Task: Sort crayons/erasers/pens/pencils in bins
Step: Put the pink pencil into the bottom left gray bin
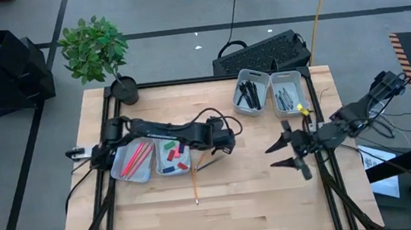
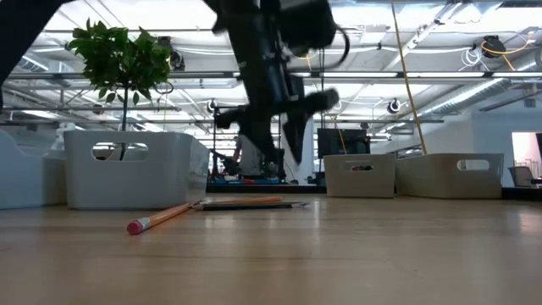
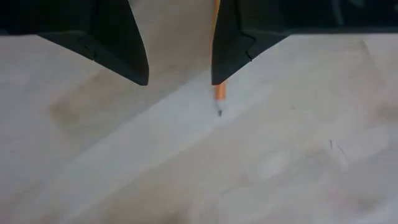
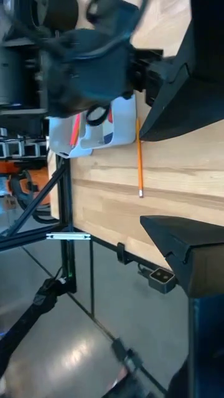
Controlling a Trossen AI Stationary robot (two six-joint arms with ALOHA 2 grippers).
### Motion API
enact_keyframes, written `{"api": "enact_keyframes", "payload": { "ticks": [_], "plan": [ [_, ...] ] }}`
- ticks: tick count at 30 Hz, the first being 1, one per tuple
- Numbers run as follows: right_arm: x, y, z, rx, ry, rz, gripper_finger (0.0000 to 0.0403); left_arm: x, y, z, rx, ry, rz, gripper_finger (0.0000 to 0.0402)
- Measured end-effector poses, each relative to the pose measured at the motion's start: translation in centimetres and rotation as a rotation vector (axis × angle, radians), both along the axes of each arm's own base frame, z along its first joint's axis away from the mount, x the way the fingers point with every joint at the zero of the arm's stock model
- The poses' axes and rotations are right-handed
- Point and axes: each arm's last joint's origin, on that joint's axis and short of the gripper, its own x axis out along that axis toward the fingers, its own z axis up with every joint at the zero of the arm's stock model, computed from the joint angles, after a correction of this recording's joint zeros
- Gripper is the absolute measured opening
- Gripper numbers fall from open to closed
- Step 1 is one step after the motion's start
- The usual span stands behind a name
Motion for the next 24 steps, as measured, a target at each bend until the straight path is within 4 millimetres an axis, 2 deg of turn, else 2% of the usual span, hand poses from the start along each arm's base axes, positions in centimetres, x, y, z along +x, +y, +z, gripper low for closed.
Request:
{"api": "enact_keyframes", "payload": {
  "ticks": [7,15,24],
  "plan": [
    [-0.9,-0.7,0.4,0.013,-0.010,-0.018,0.0201,0.2,2.3,-2.7,-0.118,0.079,-0.002,0.0179],
    [-0.5,-1.0,0.3,0.018,-0.004,-0.066,0.0201,-0.8,3.9,-3.6,-0.256,0.171,0.064,0.0174],
    [0.0,-1.2,0.1,0.026,0.006,-0.094,0.0201,-0.5,3.5,-4.5,-0.320,0.166,0.075,0.0071]
  ]
}}
